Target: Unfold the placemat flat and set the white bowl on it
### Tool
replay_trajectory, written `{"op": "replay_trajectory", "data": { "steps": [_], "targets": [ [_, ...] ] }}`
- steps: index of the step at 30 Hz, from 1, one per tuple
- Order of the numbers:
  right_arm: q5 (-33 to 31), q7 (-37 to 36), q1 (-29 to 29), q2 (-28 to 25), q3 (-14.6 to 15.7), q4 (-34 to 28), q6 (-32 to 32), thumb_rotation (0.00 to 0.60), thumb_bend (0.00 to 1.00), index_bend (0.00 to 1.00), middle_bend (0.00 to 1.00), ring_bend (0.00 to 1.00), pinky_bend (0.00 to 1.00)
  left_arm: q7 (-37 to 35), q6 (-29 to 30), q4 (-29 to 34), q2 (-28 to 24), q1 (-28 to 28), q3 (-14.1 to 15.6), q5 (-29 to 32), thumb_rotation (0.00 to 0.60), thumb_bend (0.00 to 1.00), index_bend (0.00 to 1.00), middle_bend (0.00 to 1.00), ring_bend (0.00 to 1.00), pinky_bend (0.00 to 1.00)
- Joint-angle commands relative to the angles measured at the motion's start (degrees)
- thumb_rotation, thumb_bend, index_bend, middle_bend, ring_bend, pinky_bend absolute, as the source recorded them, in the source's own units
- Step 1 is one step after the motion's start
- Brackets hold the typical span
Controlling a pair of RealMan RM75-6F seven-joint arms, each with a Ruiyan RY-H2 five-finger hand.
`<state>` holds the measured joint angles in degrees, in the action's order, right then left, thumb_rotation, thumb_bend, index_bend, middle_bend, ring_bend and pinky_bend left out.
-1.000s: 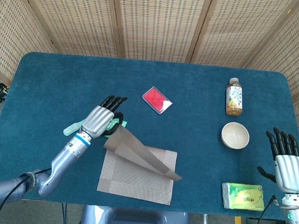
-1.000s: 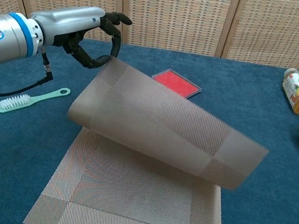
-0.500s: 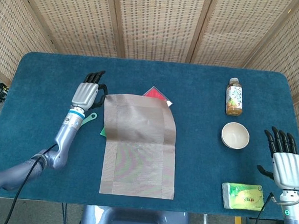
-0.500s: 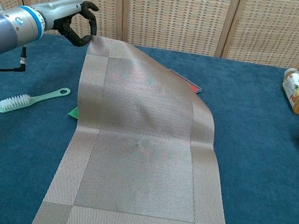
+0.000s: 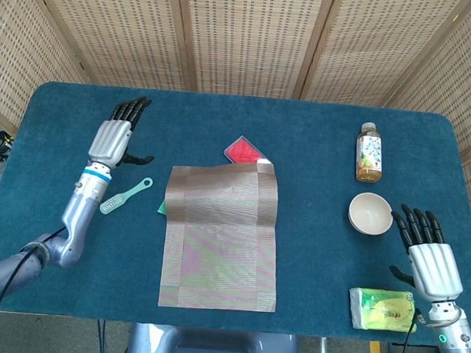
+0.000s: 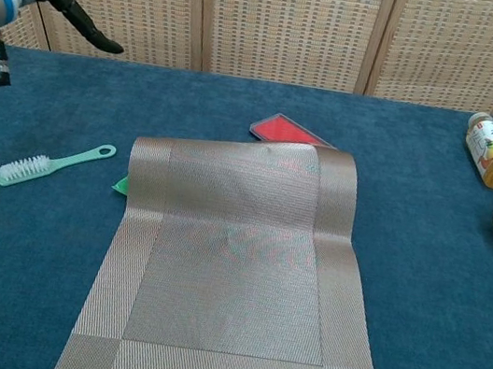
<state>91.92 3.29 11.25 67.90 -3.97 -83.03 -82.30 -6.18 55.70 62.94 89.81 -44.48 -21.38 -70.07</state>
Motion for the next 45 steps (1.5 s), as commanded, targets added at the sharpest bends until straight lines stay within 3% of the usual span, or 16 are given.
{"op": "replay_trajectory", "data": {
  "steps": [1, 3, 6, 13, 17, 29, 45],
  "targets": [
    [6.11, -0.32, 1.9, -1.17, 2.56, 0.55, -0.06, 0.6, 0.0, 0.01, 0.0, 0.0, 0.0, 13.98, 6.93, 16.82, -11.59, 7.45, 1.54, 3.92, 0.6, 0.0, 0.0, 0.0, 0.0, 0.0],
    [11.19, -2.62, 4.04, -1.62, 4.57, 0.01, 1.05, 0.6, 0.0, 0.04, 0.0, 0.0, 0.0, 19.06, 9.95, 26.14, -17.22, 11.57, 2.33, 7.62, 0.6, 0.0, 0.0, 0.0, 0.0, 0.0],
    [15.85, -4.01, 6.45, -1.16, 6.21, 1.0, 2.23, 0.6, 0.0, 0.08, 0.0, 0.0, 0.0, 23.34, 13.42, 34.4, -22.43, 15.53, 4.07, 10.09, 0.6, 0.0, 0.0, 0.0, 0.0, 0.0],
    [23.31, -1.75, 10.53, 3.25, 8.76, 2.45, 4.77, 0.6, 0.0, 0.17, 0.0, 0.0, 0.0, 22.45, 23.63, 40.39, -26.19, 23.13, 7.89, 5.35, 0.6, 0.0, 0.0, 0.0, 0.0, 0.0],
    [24.98, 1.07, 12.56, 5.31, 10.47, 1.01, 9.3, 0.6, 0.0, 0.17, 0.0, 0.0, 0.0, 19.29, 24.9, 42.98, -28.39, 25.98, 9.59, 3.71, 0.6, 0.0, 0.0, 0.0, 0.0, 0.0],
    [27.31, 5.87, 16.59, 9.86, 13.15, -1.43, 16.64, 0.6, 0.0, 0.18, 0.0, 0.0, 0.0, 19.24, 25.23, 42.89, -28.58, 27.39, 11.69, -0.02, 0.6, 0.0, 0.0, 0.0, 0.0, 0.0],
    [22.65, 12.6, 20.9, 15.46, 11.3, -0.67, 25.17, 0.6, 0.0, 0.19, 0.0, 0.0, 0.0, 20.2, 23.53, 41.1, -27.23, 26.45, 11.51, -0.69, 0.6, 0.0, 0.0, 0.0, 0.0, 0.0]
  ]
}}
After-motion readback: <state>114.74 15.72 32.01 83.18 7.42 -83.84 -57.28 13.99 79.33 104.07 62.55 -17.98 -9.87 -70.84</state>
